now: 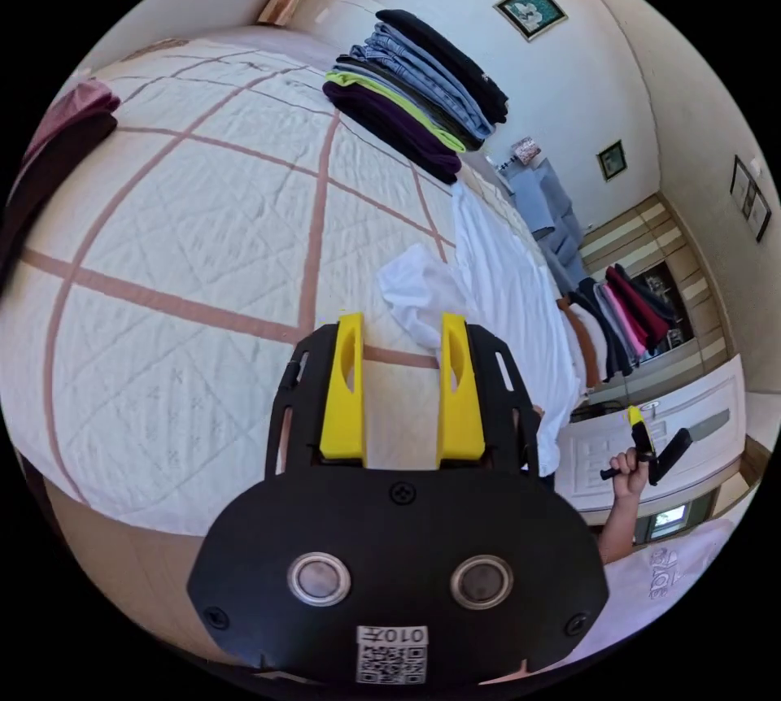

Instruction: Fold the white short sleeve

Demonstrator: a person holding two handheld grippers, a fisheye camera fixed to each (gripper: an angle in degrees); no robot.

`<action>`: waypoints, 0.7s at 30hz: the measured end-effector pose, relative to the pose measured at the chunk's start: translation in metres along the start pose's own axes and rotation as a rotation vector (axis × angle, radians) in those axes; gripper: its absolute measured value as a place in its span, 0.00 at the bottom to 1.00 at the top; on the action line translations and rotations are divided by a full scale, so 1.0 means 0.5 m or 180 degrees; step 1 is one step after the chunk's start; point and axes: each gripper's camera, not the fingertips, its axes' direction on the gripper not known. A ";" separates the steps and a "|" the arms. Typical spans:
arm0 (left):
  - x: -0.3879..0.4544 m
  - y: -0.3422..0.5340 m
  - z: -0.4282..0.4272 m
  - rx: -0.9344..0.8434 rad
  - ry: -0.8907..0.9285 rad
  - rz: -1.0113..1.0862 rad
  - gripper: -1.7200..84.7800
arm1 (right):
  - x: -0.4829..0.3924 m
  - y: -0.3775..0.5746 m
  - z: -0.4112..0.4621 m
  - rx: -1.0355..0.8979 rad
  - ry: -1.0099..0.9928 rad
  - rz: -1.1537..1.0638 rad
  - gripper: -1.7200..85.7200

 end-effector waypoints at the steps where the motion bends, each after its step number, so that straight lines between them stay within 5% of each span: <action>1: -0.002 0.002 0.003 0.0027 0.0039 -0.0042 0.15 | -0.013 -0.008 -0.024 0.0057 -0.0021 -0.0047 0.06; 5: 0.011 0.006 0.005 0.0194 0.0241 -0.0098 0.12 | -0.036 -0.014 -0.070 0.0168 -0.0022 -0.0076 0.06; 12: 0.100 0.034 -0.011 0.0414 -0.0440 0.0040 0.06 | -0.037 0.005 -0.083 -0.0043 -0.0102 -0.0049 0.06; 18: 0.462 0.142 0.039 0.0076 -0.0761 0.2533 0.13 | -0.011 0.009 -0.069 -0.0107 -0.0289 0.0024 0.06; 21: 0.442 0.201 0.076 -0.0224 -0.0908 0.2370 0.17 | 0.001 -0.007 -0.040 -0.0197 -0.0468 0.0009 0.06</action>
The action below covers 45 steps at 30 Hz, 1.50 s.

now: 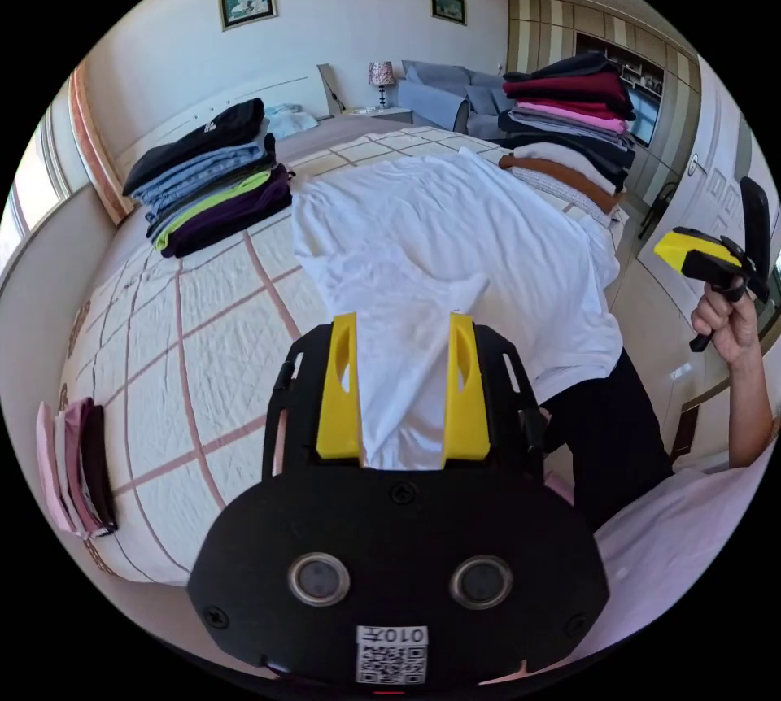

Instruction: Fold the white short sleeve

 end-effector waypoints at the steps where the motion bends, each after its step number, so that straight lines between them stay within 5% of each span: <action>1: -0.003 0.017 0.000 -0.0003 0.0018 -0.0064 0.17 | 0.005 -0.008 0.016 -0.0063 -0.0017 -0.0030 0.06; 10: 0.027 0.179 0.035 -0.0280 -0.0218 -0.0039 0.15 | 0.068 -0.089 0.267 -0.0942 -0.0198 0.0062 0.09; 19: 0.058 0.168 0.056 -0.0381 -0.0202 0.0046 0.09 | 0.093 -0.101 0.379 -0.0954 0.0088 0.0486 0.09; 31: 0.032 0.170 0.046 -0.0561 0.0019 -0.0244 0.03 | 0.132 -0.103 0.348 -0.1125 -0.0176 0.0520 0.06; 38: -0.071 0.228 0.039 -0.0288 0.0897 -0.1452 0.02 | 0.151 -0.081 0.281 -0.0832 -0.0236 0.0589 0.05; 45: -0.008 0.170 -0.016 -0.0156 0.0038 -0.0726 0.02 | 0.099 -0.065 0.231 -0.0283 -0.0235 0.0379 0.05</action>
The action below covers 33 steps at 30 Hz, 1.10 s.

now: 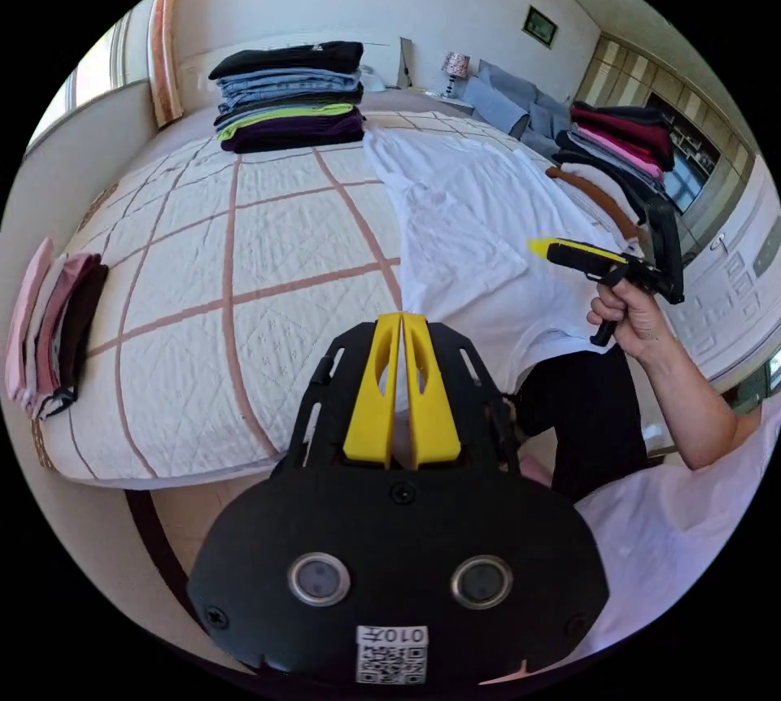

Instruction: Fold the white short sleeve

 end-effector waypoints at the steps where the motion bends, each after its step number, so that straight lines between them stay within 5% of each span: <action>1: 0.014 -0.007 0.007 -0.0003 -0.0052 0.0108 0.02 | 0.001 -0.004 0.025 -0.0134 -0.0032 -0.0008 0.05; 5: 0.056 -0.026 0.122 -0.0459 -0.0129 0.0481 0.02 | 0.025 -0.001 0.055 -0.0403 -0.0126 -0.0011 0.05; 9: -0.013 -0.012 0.105 -0.0315 0.0300 -0.0049 0.02 | 0.084 0.073 -0.150 0.0517 0.0128 0.0163 0.07; 13: -0.025 0.013 0.027 0.0075 0.0056 -0.0160 0.02 | 0.277 0.299 -0.356 0.1230 0.1118 0.1388 0.11; 19: 0.014 0.000 -0.039 0.0376 -0.0054 0.0169 0.02 | 0.517 0.553 -0.465 0.1430 0.1148 0.2661 0.15; 27: 0.069 -0.029 -0.013 0.0299 0.0067 0.0509 0.02 | 0.581 0.583 -0.408 0.1544 0.0265 0.2786 0.07; 33: 0.059 -0.022 0.014 0.0183 0.0121 0.0543 0.02 | 0.388 0.452 -0.513 0.1756 0.1266 0.2194 0.06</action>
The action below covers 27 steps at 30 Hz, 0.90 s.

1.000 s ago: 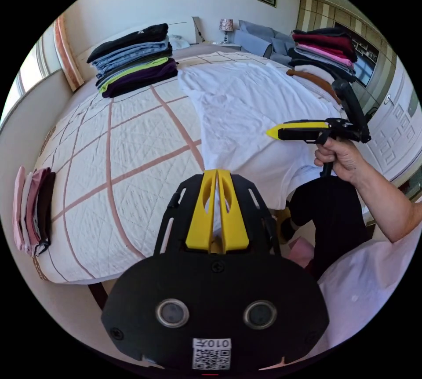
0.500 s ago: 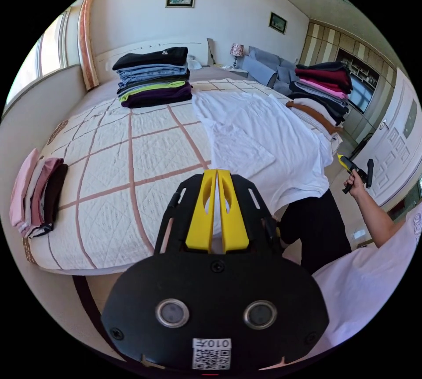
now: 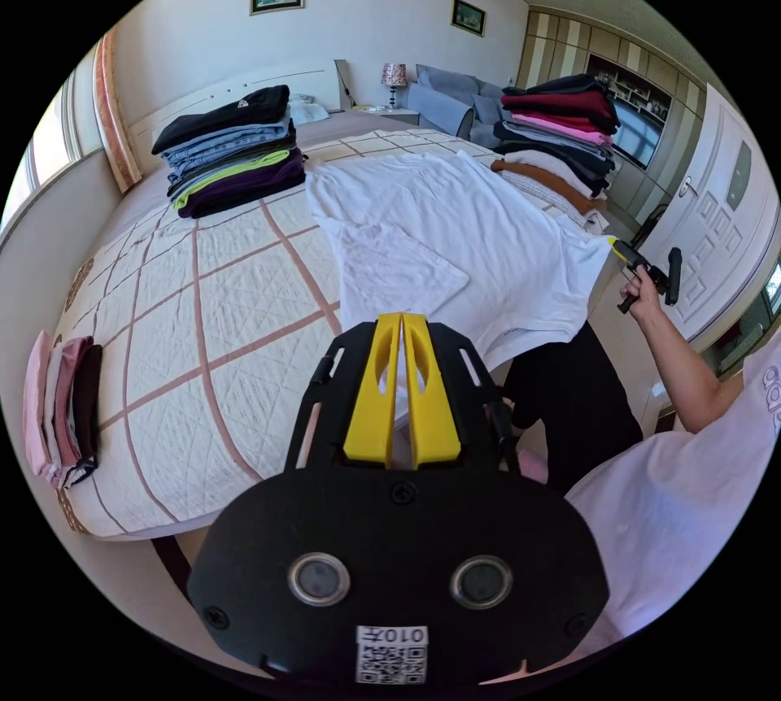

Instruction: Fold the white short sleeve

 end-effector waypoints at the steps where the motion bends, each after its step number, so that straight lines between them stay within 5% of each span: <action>1: -0.001 -0.001 0.004 -0.0006 0.0020 0.0002 0.02 | -0.100 -0.011 -0.014 0.0065 0.0164 -0.0483 0.06; 6: 0.011 -0.039 0.032 0.0059 0.0159 0.0118 0.02 | -0.486 0.091 0.112 -0.0692 0.0349 -0.2487 0.07; 8: 0.021 -0.053 0.046 0.0017 0.0202 0.0221 0.02 | -0.515 0.134 0.200 -0.1154 0.0425 -0.2690 0.08; 13: 0.059 -0.068 0.096 -0.0178 0.0391 0.0579 0.02 | -0.440 0.105 0.126 -0.1182 -0.0108 -0.2407 0.10; 17: 0.121 -0.085 0.173 -0.0329 0.0972 0.0996 0.03 | -0.319 0.114 0.050 -0.1076 0.0201 -0.2001 0.13; 21: 0.220 -0.091 0.222 -0.0361 0.1131 0.1667 0.03 | -0.189 0.153 0.064 -0.1531 -0.0208 -0.1149 0.15; 27: 0.288 -0.082 0.250 -0.0376 0.1267 0.1989 0.03 | -0.175 0.161 0.084 -0.1109 -0.0656 -0.0616 0.12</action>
